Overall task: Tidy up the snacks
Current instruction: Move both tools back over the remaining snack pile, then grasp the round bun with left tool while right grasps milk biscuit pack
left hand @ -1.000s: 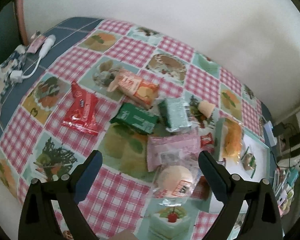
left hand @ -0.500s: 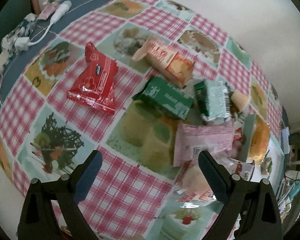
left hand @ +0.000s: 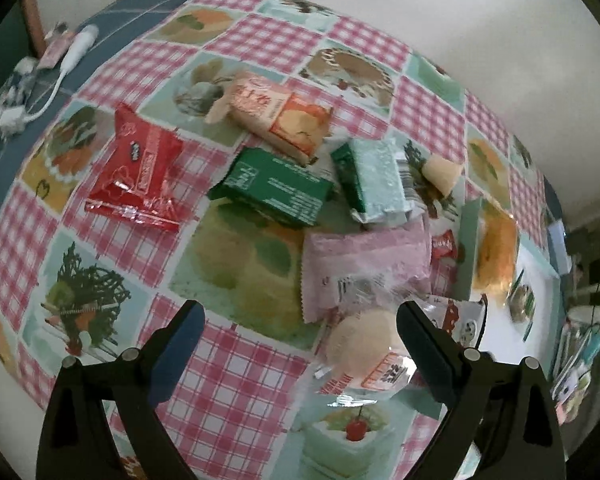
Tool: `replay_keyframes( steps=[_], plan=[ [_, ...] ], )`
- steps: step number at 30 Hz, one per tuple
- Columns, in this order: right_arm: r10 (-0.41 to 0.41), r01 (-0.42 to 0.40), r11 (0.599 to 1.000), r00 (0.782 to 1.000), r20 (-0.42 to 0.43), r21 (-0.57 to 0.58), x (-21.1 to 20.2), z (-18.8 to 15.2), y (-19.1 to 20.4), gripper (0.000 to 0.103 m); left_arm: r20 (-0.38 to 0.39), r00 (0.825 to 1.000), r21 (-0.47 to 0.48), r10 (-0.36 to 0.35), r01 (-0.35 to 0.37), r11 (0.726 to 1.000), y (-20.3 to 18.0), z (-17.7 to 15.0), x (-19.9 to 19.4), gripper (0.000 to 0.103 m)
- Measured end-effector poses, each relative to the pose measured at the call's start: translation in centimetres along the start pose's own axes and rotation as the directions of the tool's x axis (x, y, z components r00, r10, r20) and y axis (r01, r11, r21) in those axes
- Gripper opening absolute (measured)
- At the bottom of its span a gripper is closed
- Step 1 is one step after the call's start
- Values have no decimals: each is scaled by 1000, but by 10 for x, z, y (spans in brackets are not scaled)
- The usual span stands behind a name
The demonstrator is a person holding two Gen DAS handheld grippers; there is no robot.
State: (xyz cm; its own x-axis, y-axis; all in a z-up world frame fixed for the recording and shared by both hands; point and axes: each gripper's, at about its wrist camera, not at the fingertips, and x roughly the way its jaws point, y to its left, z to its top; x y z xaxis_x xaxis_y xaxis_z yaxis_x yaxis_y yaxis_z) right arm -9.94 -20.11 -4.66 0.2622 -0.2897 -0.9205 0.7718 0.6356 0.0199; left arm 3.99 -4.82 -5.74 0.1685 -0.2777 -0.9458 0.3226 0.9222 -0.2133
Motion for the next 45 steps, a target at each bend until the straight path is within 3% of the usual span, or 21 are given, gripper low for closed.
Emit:
replay_keyframes(
  steps=[3, 9, 20, 23, 26, 28, 42, 45],
  plan=[
    [-43, 43, 998, 999, -11, 51, -1, 3, -15, 102, -16, 1000, 40, -5, 6, 999, -8, -2, 1, 97],
    [-48, 53, 985, 998, -37, 161, 3, 4, -43, 102, -39, 999, 120, 16, -11, 993, -27, -8, 6, 97],
    [-50, 64, 975, 996, -68, 211, 7, 1, -52, 100, -105, 994, 215, 33, -10, 977, -50, -21, 23, 95],
    [-51, 64, 975, 996, -67, 211, 8, 1, -52, 99, -114, 992, 242, 48, -20, 970, -56, -25, 28, 79],
    [-40, 53, 976, 997, -66, 210, 8, 1, -51, 99, -132, 990, 249, 46, -12, 969, -60, -27, 33, 74],
    [-35, 48, 977, 997, -66, 209, 8, 2, -49, 99, -140, 989, 253, 44, -8, 967, -61, -27, 35, 60],
    [89, -84, 980, 996, -20, 183, 8, 6, -23, 99, -149, 989, 192, 24, 5, 981, -44, -20, 32, 58],
    [124, -117, 975, 992, -22, 188, 12, 6, -18, 92, -151, 988, 163, 23, 2, 987, -35, -16, 31, 58]
  ],
)
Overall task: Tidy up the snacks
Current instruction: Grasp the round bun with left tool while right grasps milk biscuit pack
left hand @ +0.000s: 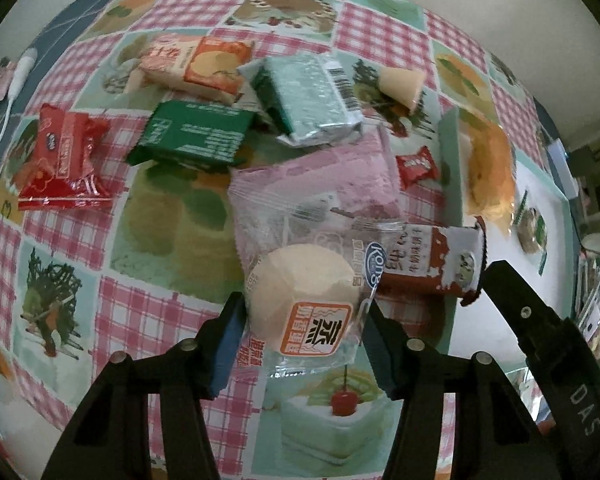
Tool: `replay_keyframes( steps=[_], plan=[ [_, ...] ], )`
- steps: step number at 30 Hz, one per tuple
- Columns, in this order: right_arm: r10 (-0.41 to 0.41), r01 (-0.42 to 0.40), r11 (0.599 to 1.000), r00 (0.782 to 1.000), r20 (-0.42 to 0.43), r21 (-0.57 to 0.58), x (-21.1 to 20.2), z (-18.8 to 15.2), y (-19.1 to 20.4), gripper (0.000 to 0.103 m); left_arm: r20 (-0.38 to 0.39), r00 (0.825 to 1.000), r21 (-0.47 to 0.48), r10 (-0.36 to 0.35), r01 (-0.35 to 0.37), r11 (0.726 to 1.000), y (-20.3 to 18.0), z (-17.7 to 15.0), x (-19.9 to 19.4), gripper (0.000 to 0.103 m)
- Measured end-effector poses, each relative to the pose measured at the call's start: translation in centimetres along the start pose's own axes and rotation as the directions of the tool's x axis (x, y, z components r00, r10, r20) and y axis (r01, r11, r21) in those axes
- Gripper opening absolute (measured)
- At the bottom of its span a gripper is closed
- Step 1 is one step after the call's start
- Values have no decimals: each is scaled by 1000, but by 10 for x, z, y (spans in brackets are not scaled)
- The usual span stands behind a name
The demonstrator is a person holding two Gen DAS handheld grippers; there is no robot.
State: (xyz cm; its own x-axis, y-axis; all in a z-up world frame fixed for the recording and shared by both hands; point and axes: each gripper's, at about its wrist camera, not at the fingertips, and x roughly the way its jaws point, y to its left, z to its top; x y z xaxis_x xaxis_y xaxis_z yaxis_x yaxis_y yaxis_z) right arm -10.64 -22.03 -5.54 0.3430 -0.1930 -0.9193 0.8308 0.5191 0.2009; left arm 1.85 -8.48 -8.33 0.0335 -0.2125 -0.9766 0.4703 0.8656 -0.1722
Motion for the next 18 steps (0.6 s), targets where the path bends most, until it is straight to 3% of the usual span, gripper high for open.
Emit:
replay_keyframes(
  steps=[10, 14, 18],
  plan=[
    [102, -102, 994, 995, -1, -43, 6, 0, 21, 83, -8, 1000, -70, -21, 20, 997, 18, 2, -1, 58],
    [146, -147, 988, 989, -31, -47, 13, 1, 24, 71, -9, 1000, -76, -24, 23, 997, 18, 1, -1, 58],
    [143, -144, 989, 989, -33, -42, 19, 2, 23, 71, -12, 999, -89, -31, 30, 996, 18, 3, 1, 58]
  ],
)
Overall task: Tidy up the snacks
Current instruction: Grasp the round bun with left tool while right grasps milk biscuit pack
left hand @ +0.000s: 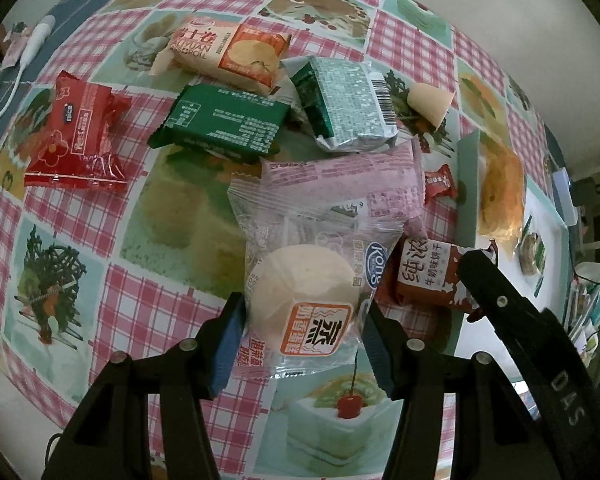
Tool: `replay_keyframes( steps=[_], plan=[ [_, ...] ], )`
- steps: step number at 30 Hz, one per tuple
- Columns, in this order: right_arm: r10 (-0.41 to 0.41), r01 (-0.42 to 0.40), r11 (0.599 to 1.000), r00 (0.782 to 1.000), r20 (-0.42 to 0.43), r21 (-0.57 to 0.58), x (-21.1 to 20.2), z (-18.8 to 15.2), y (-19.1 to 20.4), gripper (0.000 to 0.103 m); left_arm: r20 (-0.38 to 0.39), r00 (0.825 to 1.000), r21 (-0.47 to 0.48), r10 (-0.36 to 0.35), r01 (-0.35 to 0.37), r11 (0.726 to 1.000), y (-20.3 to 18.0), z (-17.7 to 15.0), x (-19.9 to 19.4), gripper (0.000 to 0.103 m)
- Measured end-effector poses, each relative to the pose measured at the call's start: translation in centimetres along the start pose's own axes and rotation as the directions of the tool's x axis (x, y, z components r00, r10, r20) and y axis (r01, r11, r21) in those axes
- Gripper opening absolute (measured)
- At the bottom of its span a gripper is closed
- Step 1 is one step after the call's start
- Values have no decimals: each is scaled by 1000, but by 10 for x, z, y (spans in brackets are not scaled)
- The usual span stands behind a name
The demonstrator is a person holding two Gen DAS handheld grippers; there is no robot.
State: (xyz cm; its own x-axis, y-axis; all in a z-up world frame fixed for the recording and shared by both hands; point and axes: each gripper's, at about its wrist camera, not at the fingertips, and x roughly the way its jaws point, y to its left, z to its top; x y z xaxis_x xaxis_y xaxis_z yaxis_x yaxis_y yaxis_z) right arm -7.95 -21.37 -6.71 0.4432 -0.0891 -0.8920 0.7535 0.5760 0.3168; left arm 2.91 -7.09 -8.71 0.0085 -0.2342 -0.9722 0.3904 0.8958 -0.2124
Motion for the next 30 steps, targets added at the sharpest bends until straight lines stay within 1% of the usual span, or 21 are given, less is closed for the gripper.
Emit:
replay_keyframes(
  steps=[5, 9, 10, 13, 16, 20, 26, 30],
  plan=[
    [-22, 22, 1000, 1000, -8, 17, 6, -1, -5, 71, -4, 1000, -20, -13, 13, 1000, 7, 0, -2, 58],
    [17, -15, 999, 999, -38, 37, 10, -2, -9, 71, -4, 1000, -39, -18, 18, 999, 11, 0, -3, 58],
    [14, -13, 999, 999, -38, 31, 10, -2, -7, 71, -5, 1000, -41, -20, 19, 999, 12, 0, -3, 58],
    [21, -21, 1000, 999, -33, 8, 7, -2, -2, 62, -5, 1000, -42, -19, 19, 999, 12, -1, -4, 58],
    [21, -22, 1000, 1000, -19, -16, 3, -2, 5, 61, -7, 1000, -47, -22, 22, 999, 13, -2, -4, 58],
    [32, -33, 999, 999, -15, -35, 0, -1, 11, 53, -10, 1000, -53, -28, 27, 998, 13, 1, -3, 58],
    [44, -45, 998, 999, -15, -38, -2, -2, 14, 49, -12, 999, -66, -31, 31, 997, 16, 3, -2, 58],
    [67, -67, 997, 998, -19, -40, -2, -2, 17, 48, -9, 999, -95, -31, 30, 995, 22, 2, -2, 58]
  ],
)
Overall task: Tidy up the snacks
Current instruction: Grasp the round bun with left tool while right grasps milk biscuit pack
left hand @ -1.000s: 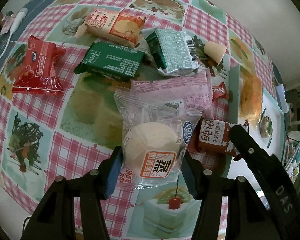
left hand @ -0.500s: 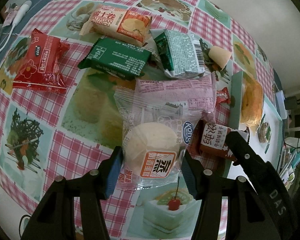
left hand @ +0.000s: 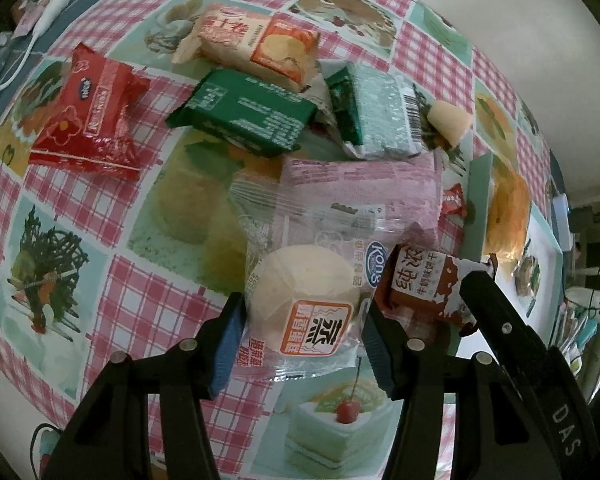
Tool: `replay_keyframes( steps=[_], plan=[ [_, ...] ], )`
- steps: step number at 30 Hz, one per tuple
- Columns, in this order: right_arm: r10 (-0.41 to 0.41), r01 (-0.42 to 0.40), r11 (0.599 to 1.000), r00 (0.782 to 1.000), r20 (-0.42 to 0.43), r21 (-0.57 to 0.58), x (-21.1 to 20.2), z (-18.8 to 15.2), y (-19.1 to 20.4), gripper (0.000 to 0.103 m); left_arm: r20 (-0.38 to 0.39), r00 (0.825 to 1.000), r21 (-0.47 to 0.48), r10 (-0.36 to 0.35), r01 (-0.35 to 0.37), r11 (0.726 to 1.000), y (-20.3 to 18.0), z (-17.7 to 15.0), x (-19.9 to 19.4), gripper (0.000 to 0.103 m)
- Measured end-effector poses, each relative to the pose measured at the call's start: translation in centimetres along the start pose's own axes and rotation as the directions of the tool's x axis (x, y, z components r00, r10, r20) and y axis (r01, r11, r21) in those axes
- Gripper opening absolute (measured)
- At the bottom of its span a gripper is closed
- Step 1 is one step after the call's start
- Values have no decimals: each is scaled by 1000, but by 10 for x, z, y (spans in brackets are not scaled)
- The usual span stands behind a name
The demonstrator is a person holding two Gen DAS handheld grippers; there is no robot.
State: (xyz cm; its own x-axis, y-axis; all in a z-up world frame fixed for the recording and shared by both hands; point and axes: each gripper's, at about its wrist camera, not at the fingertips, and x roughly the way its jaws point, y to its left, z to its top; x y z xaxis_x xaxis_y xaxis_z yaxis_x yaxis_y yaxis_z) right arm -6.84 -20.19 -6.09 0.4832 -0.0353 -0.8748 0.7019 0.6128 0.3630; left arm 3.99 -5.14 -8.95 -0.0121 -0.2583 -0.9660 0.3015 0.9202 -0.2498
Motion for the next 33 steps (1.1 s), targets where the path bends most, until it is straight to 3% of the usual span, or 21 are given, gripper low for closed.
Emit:
replay_keyframes(
  steps=[11, 22, 33],
  plan=[
    [5, -6, 999, 1000, -25, -37, 7, -6, 10, 32, 0, 1000, -64, -11, 11, 998, 18, 4, -1, 58],
    [-6, 6, 998, 1000, -7, -60, 2, -5, 13, 29, 13, 1000, -47, 11, -10, 999, 9, 6, -2, 56],
    [5, -2, 997, 999, 37, -80, -20, -1, 15, 23, 88, 996, -22, 5, -3, 1000, -3, 8, -28, 56]
  ],
)
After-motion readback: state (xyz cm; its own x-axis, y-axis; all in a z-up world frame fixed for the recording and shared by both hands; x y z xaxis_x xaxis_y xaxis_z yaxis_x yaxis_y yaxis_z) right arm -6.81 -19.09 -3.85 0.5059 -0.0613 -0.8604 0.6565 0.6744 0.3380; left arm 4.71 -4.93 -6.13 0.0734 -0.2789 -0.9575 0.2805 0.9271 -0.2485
